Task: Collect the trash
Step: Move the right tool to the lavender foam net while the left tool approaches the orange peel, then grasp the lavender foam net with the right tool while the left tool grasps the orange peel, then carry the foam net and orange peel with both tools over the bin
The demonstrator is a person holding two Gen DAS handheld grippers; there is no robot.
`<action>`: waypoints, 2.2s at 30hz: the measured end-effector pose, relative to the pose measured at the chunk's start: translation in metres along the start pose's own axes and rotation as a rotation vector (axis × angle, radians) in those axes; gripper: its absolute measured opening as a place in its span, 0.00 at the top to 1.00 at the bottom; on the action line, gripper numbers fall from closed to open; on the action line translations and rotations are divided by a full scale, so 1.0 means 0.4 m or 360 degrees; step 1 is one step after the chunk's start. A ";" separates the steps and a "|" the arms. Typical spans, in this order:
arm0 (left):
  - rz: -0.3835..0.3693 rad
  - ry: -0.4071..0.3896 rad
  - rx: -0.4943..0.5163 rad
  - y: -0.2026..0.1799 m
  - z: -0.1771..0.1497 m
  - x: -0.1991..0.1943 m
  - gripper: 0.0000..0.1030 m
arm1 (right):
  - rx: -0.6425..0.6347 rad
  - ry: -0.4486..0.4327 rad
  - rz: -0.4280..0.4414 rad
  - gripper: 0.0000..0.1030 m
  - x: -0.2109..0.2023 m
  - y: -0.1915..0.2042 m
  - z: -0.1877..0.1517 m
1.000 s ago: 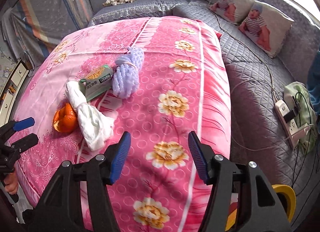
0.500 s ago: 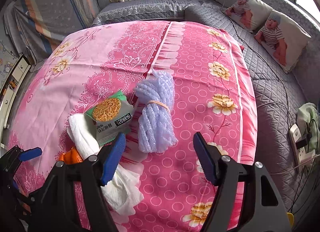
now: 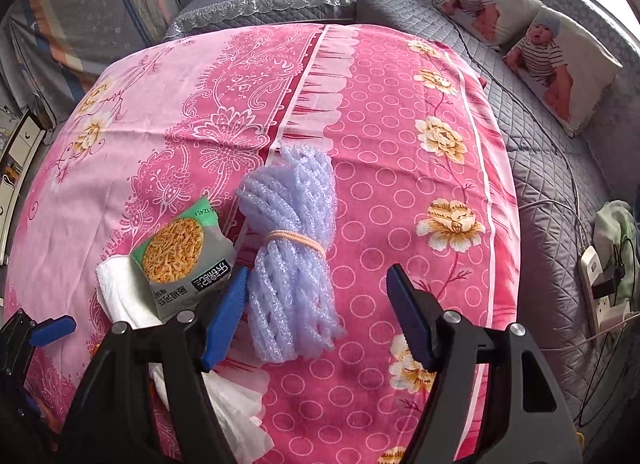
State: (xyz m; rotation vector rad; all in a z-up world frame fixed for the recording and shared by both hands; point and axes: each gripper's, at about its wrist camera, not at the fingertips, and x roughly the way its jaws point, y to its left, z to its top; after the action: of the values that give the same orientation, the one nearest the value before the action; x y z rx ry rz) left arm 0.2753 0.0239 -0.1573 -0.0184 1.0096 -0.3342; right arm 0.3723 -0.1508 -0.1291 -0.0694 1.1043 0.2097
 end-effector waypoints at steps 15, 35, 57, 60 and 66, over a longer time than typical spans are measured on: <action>-0.0073 0.0068 0.0078 -0.045 0.034 0.055 0.39 | 0.0039 0.0041 0.0082 0.48 0.047 -0.014 0.004; -0.0101 -0.0037 0.0022 -0.042 -0.012 -0.066 0.62 | -0.0060 -0.0087 0.0108 0.76 -0.085 0.028 -0.036; -0.0136 -0.0107 -0.0065 -0.116 -0.149 -0.242 0.62 | -0.0176 -0.0108 0.0140 0.76 -0.208 0.048 -0.185; -0.0150 -0.0111 -0.0029 -0.146 -0.152 -0.249 0.62 | -0.0192 -0.0103 0.0123 0.76 -0.214 0.041 -0.208; -0.0175 -0.0121 0.0068 -0.214 -0.145 -0.252 0.62 | -0.0167 -0.0089 0.0082 0.76 -0.221 -0.011 -0.240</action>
State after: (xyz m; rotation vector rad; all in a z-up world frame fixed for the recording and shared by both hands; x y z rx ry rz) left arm 0.1552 -0.0209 -0.0905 -0.0479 0.9277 -0.4525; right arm 0.2508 -0.1821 -0.0936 -0.1283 1.0401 0.3145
